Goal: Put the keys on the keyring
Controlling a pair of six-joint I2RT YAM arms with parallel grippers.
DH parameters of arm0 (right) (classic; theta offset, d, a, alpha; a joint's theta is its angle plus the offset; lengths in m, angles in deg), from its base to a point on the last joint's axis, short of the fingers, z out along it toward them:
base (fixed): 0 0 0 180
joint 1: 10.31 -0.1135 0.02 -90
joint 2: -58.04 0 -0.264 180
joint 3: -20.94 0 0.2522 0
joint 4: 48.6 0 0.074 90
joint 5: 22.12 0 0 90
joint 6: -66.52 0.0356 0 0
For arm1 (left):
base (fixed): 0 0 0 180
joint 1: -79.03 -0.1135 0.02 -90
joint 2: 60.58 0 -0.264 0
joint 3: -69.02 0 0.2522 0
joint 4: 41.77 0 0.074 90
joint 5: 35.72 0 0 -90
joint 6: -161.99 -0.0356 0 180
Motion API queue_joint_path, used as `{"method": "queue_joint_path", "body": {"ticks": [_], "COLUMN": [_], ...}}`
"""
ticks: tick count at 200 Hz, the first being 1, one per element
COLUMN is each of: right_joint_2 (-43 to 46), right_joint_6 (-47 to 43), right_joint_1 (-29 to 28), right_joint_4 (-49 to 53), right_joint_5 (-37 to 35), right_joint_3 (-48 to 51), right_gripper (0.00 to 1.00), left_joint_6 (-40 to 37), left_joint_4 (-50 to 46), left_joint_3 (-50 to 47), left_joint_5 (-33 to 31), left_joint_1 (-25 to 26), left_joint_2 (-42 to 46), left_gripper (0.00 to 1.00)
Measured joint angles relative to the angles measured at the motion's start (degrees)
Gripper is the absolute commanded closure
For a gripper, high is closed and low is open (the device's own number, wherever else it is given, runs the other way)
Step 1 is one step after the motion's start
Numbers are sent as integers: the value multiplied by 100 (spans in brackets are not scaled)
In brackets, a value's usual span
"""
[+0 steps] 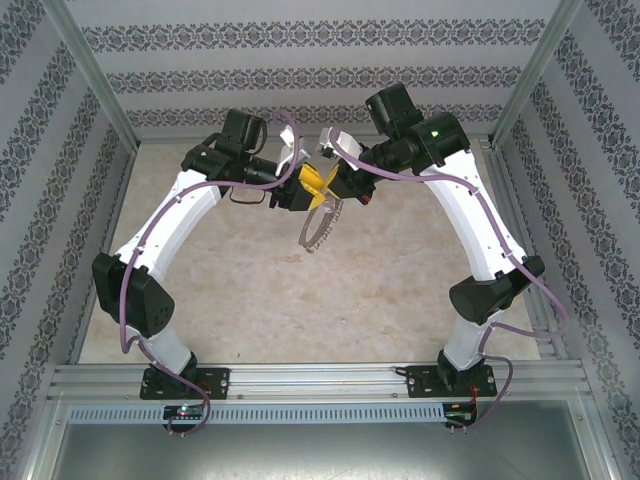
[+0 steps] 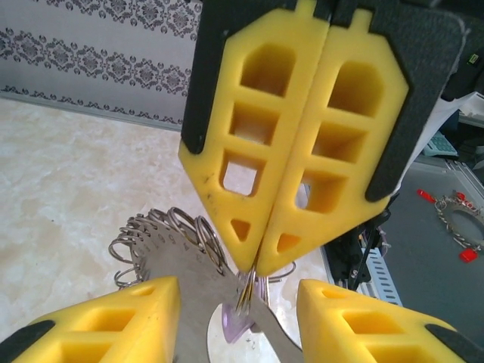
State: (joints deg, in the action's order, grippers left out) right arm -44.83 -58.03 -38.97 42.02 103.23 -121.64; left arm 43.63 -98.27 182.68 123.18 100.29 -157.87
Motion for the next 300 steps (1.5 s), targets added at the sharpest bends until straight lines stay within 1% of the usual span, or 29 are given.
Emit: {"method": "queue_joint_path", "body": {"ticks": [80,178,190,204,225,240,254,266,285,300], "right_joint_2": [0,-2,-2,-2,-2,-2,-2,-2,-2,-2], "right_joint_6": [0,2,0,0,2,2,2,2,2,4], "right_joint_1": [0,-11,-11,-11,-26,-50,-74,-74,-74,-74], "right_joint_4": [0,0,0,0,-2,-4,-11,-13,-11,0], "right_joint_5": [0,2,2,2,0,2,-4,0,0,-2], "right_joint_3": [0,0,0,0,0,0,0,0,0,0], "right_gripper": [100,100,100,100,100,100,100,100,100,100], "left_joint_6": [-127,-125,-122,-122,-122,-127,-125,-127,-131,-151], "left_joint_4": [-192,-195,-197,-203,-210,-214,-240,-260,-306,-321], "left_joint_3": [111,216,216,216,216,216,234,238,247,247], "left_joint_5": [96,162,162,166,188,205,225,223,223,219], "left_joint_1": [-2,0,0,0,0,0,2,4,4,4], "left_joint_2": [0,-15,-17,-17,-24,-37,-50,-50,-52,-55], "left_gripper": [58,61,64,66,72,78,81,82,89,96]}}
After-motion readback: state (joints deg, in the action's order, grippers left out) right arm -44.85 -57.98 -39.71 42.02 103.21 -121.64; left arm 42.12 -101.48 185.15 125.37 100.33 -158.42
